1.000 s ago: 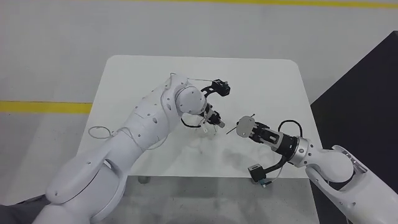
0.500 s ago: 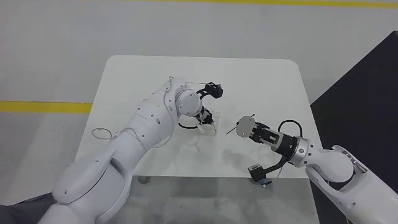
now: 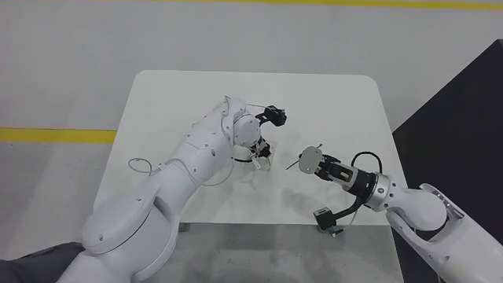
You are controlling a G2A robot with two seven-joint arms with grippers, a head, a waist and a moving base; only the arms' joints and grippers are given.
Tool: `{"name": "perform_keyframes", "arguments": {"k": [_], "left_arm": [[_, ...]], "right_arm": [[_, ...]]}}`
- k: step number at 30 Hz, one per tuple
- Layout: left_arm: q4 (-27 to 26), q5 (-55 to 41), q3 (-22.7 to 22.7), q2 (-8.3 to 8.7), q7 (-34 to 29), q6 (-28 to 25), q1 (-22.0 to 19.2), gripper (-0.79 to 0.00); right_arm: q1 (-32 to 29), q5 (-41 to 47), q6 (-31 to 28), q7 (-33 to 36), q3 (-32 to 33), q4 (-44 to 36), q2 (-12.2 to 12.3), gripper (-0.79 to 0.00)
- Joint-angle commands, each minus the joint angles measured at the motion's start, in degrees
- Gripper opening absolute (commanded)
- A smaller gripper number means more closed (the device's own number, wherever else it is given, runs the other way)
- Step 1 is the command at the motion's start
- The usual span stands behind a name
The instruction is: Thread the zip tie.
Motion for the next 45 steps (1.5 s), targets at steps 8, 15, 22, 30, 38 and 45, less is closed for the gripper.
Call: {"name": "perform_keyframes", "arguments": {"k": [8, 15, 22, 30, 38, 45], "left_arm": [[2.9, 2.2, 0.4, -2.04, 2.0, 0.7, -0.4, -0.499], [3.8, 2.0, 0.0, -2.71, 2.7, -1.0, -0.8, 0.0], [3.1, 2.6, -0.1, -2.56, 3.9, -0.8, -0.1, 0.0], [-3.1, 3.1, -2.1, -1.22, 1.0, 0.7, 0.1, 0.0], [-14.4, 2.9, -7.8, 2.61, -3.8, 4.9, 1.0, 0.0], [-25.3, 4.6, -16.1, 8.05, -6.6, 8.1, 6.4, 0.0]], "right_arm": [[0.0, 0.0, 0.0, 0.0, 0.0, 0.0, 0.0, -0.785], [0.0, 0.0, 0.0, 0.0, 0.0, 0.0, 0.0, -0.785], [0.0, 0.0, 0.0, 0.0, 0.0, 0.0, 0.0, -0.785], [0.0, 0.0, 0.0, 0.0, 0.0, 0.0, 0.0, -0.785], [0.0, 0.0, 0.0, 0.0, 0.0, 0.0, 0.0, -0.785], [0.0, 0.0, 0.0, 0.0, 0.0, 0.0, 0.0, -0.785]]}}
